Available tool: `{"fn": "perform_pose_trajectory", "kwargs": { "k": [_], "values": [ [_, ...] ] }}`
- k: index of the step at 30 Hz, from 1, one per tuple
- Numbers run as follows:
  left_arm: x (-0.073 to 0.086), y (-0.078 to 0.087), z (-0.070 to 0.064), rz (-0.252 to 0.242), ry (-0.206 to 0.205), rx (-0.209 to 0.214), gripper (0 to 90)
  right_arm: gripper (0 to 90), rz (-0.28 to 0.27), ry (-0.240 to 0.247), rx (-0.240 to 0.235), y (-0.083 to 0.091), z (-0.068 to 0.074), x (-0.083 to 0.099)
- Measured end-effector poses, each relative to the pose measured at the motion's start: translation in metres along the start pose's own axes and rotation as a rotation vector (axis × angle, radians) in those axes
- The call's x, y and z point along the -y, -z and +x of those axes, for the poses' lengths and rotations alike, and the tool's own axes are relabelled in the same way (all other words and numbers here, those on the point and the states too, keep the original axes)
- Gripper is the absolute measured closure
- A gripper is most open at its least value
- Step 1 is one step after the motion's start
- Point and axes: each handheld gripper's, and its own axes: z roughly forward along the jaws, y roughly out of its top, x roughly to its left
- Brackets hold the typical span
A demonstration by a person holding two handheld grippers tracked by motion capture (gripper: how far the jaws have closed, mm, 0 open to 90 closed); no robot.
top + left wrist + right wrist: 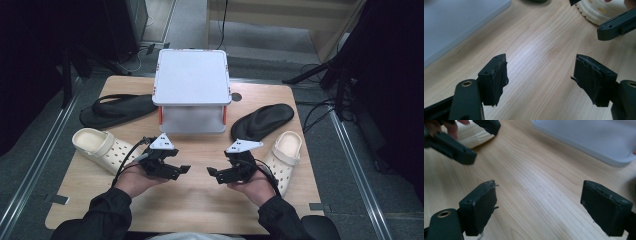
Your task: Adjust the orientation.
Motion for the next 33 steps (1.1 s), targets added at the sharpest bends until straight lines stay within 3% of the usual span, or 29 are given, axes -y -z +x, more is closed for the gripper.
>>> {"fn": "perform_pose_trajectory", "kwargs": {
  "k": [3,6,8,10,12,14,15,17,20,21,22,27,30,33],
  "values": [
    [0.006,-0.001,0.0,0.0,-0.034,-0.034,29.1,14.1,0.024,0.054,0.027,-0.001,0.0,0.002],
    [0.007,-0.002,0.004,0.016,-0.015,-0.048,25.9,17.9,0.025,0.071,0.021,-0.002,0.0,0.0],
    [0.007,-0.002,0.007,0.015,0.014,-0.026,23.5,21.4,0.019,0.07,0.007,0.0,0.001,-0.003],
    [0.008,-0.003,0.012,0.056,0.052,0.036,17.4,23.2,0.007,0.074,-0.004,0.002,0.001,-0.004],
    [0.009,-0.004,0.012,0.081,0.047,0.024,16.7,24.3,0.007,0.081,0.005,0.002,0.001,-0.003],
    [0.009,-0.004,0.011,0.074,0.04,0.016,17.4,26.9,0.013,0.089,0.006,0.001,0.001,-0.003],
    [0.009,-0.002,0.012,0.063,0.044,0.025,18.1,33.8,0.052,0.115,0.016,-0.001,0.002,-0.001],
    [0.009,-0.002,0.015,0.069,0.058,0.045,17.6,35.0,0.072,0.124,0.031,-0.004,0.003,0.001],
    [0.011,-0.002,0.016,0.091,0.05,0.038,17.5,38.7,0.095,0.121,-0.001,-0.006,0.002,0.002],
    [0.012,0.0,0.016,0.089,0.027,0.018,17.5,39.9,0.099,0.11,-0.008,-0.006,0.003,0.002],
    [0.012,0.002,0.016,0.08,0.012,0.0,21.9,40.2,0.09,0.106,-0.015,-0.004,0.004,0.002],
    [0.009,0.007,0.018,0.081,-0.009,-0.013,35.9,40.7,0.077,0.102,-0.029,-0.002,0.003,0.002],
    [0.007,0.01,0.019,0.077,0.026,-0.016,42.2,40.8,0.074,0.089,-0.035,0.001,0.002,0.001],
    [0.006,0.012,0.018,0.078,0.016,-0.017,45.6,42.7,0.061,0.098,-0.024,0.004,0.001,0.001]
  ]
}}
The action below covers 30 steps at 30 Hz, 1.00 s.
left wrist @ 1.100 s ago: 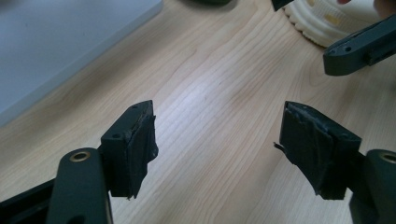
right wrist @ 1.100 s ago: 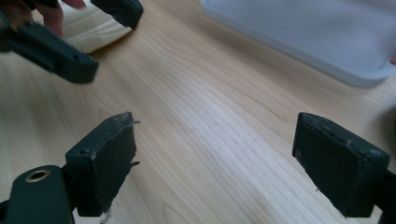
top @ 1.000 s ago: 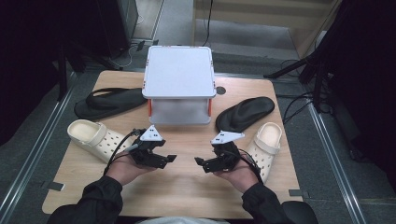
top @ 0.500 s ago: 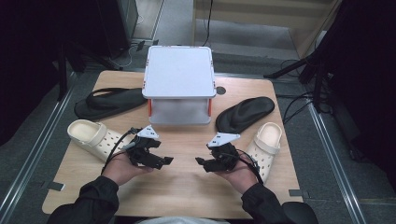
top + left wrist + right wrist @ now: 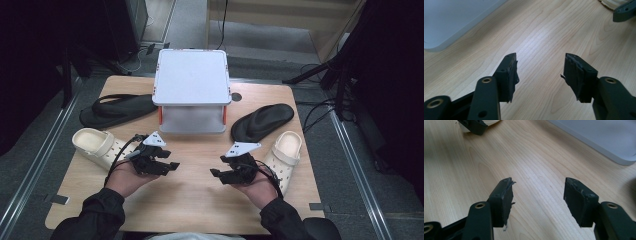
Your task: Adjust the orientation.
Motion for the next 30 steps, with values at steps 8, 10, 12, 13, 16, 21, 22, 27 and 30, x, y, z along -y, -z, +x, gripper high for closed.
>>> {"fn": "perform_pose_trajectory", "kwargs": {
  "k": [8,10,12,13,16,21,22,27,30],
  "values": [
    [-0.001,0.003,0.003,0.029,0.045,0.026,49.3,46.6,-0.006,-0.003,-0.011,0.002,-0.001,0.001],
    [-0.002,0.009,0.005,0.005,0.057,0.025,49.6,48.1,-0.002,-0.007,-0.019,0.003,0.0,0.001],
    [-0.001,0.012,0.007,-0.01,0.065,0.026,49.8,48.5,0.001,-0.024,-0.024,0.004,0.0,0.0],
    [-0.001,0.013,0.008,-0.008,0.062,0.019,49.9,48.5,-0.002,-0.019,-0.022,0.004,0.0,-0.001],
    [0.0,0.014,0.009,-0.006,0.044,0.011,50.5,48.2,-0.001,-0.011,-0.021,0.005,-0.001,-0.001],
    [-0.001,0.023,0.009,0.014,0.023,-0.025,48.0,46.1,-0.001,-0.017,-0.012,0.006,-0.003,0.0],
    [-0.001,0.026,0.01,0.009,0.035,-0.018,47.1,46.2,-0.002,-0.019,-0.014,0.007,-0.003,0.0],
    [0.0,0.035,0.016,0.011,0.045,-0.028,47.4,46.5,-0.008,-0.023,-0.01,0.008,-0.004,0.0],
    [0.0,0.041,0.021,0.007,0.069,-0.025,47.4,46.5,-0.012,-0.026,-0.013,0.009,-0.004,-0.001]
  ]
}}
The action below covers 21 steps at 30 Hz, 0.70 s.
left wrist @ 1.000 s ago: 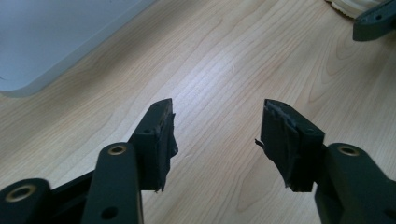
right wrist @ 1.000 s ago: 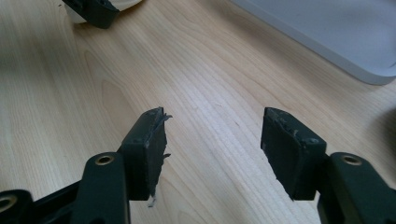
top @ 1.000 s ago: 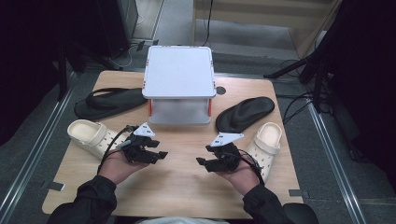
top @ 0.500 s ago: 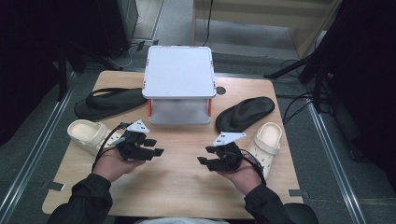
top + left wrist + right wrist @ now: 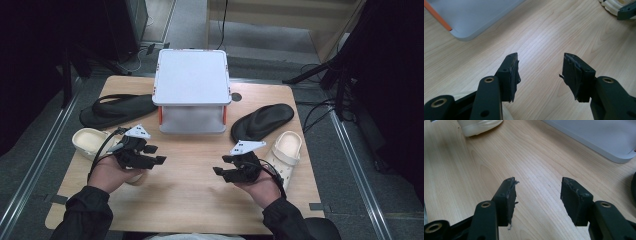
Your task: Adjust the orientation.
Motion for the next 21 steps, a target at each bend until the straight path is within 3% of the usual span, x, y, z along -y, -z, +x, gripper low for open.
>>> {"fn": "perform_pose_trajectory", "kwargs": {
  "k": [7,18,21],
  "values": [
    [0.002,0.01,0.008,0.007,0.01,-0.007,47.8,46.4,0.008,0.004,-0.002,0.0,0.001,0.0],
    [0.011,0.037,0.029,-0.007,0.059,-0.049,49.7,45.5,0.035,0.031,-0.01,-0.005,0.006,0.0],
    [0.013,0.042,0.034,0.001,0.069,-0.079,50.5,45.3,0.037,0.041,-0.008,-0.006,0.006,0.0]
  ]
}}
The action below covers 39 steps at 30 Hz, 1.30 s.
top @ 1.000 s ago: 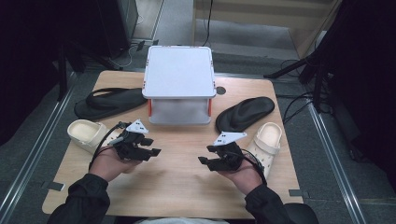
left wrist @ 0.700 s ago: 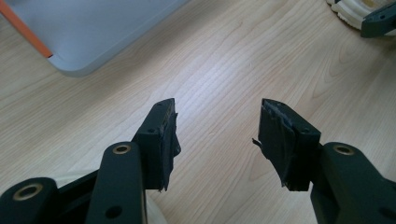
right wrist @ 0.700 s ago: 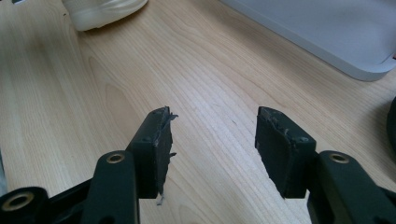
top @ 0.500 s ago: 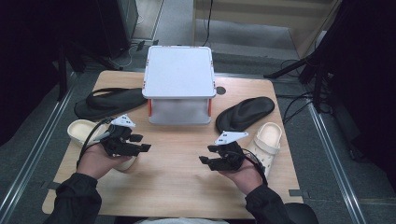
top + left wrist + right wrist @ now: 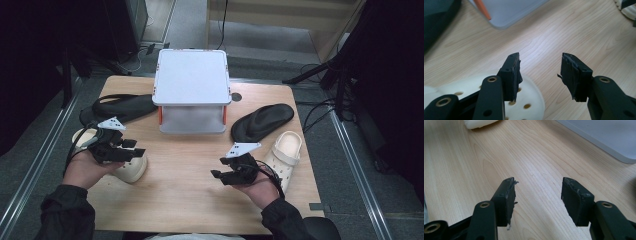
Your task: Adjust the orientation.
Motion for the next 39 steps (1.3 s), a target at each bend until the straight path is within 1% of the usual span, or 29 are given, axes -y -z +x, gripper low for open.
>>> {"fn": "perform_pose_trajectory", "kwargs": {
  "k": [5,8,10,11,12,14,15,16,18,19,20,22,23,24,25,29,31,33,34,35,36,37,39],
  "values": [
    [0.005,0.01,0.014,-0.001,0.039,-0.03,50.4,45.0,0.007,0.003,-0.001,-0.002,0.001,0.0],
    [0.009,0.016,0.023,0.005,0.055,-0.057,50.2,44.5,0.012,0.006,0.0,-0.003,0.001,0.0],
    [0.012,0.021,0.031,0.003,0.07,-0.084,50.1,44.3,0.016,0.01,0.0,-0.003,0.002,0.0],
    [0.013,0.025,0.035,0.007,0.082,-0.094,50.1,44.3,0.019,0.012,0.0,-0.003,0.002,0.0],
    [0.015,0.027,0.04,-0.002,0.095,-0.104,50.1,44.2,0.019,0.015,0.0,-0.004,0.001,0.0],
    [0.019,0.032,0.047,-0.014,0.121,-0.112,50.2,44.2,0.019,0.014,-0.001,-0.004,0.001,0.0],
    [0.02,0.034,0.05,-0.013,0.126,-0.119,50.2,44.1,0.02,0.012,0.0,-0.005,0.001,0.0],
    [0.021,0.035,0.053,-0.015,0.141,-0.131,50.2,44.1,0.022,0.012,0.002,-0.005,0.001,0.0],
    [0.023,0.036,0.057,-0.009,0.152,-0.144,50.0,44.0,0.026,0.012,0.001,-0.006,0.002,0.0],
    [0.023,0.036,0.057,-0.009,0.152,-0.144,50.0,44.0,0.026,0.012,0.001,-0.006,0.002,0.0],
    [0.026,0.035,0.063,0.001,0.166,-0.146,49.8,44.0,0.027,0.015,0.002,-0.006,0.002,0.0],
    [0.029,0.032,0.068,0.013,0.173,-0.159,49.6,44.0,0.028,0.018,0.003,-0.006,0.003,0.0],
    [0.029,0.032,0.068,0.013,0.173,-0.159,49.6,43.9,0.029,0.019,0.002,-0.007,0.003,0.0],
    [0.032,0.028,0.073,0.019,0.19,-0.155,49.6,43.9,0.028,0.019,0.001,-0.007,0.002,0.0],
    [0.034,0.026,0.076,0.025,0.196,-0.152,49.7,43.9,0.03,0.017,0.001,-0.007,0.002,0.0],
    [0.039,0.012,0.081,0.052,0.212,-0.119,49.4,43.9,0.031,0.021,0.002,-0.007,0.003,0.0],
    [0.04,0.007,0.081,0.057,0.213,-0.094,49.4,43.9,0.033,0.022,0.004,-0.008,0.003,0.0],
    [0.039,0.005,0.08,0.059,0.206,-0.093,50.4,43.9,0.035,0.02,0.005,-0.008,0.003,0.0],
    [0.038,0.003,0.08,0.066,0.205,-0.078,50.4,43.9,0.035,0.022,0.004,-0.008,0.003,0.0],
    [0.038,0.001,0.079,0.065,0.197,-0.066,53.6,43.8,0.036,0.026,0.006,-0.008,0.003,0.0],
    [0.038,0.001,0.079,0.065,0.197,-0.066,55.7,43.8,0.036,0.026,0.006,-0.008,0.003,0.0],
    [0.037,0.0,0.079,0.064,0.191,-0.052,57.4,43.8,0.039,0.029,0.005,-0.009,0.003,0.0],
    [0.037,-0.001,0.08,0.065,0.214,-0.031,61.6,43.7,0.041,0.028,0.004,-0.009,0.004,0.0]
  ]
}}
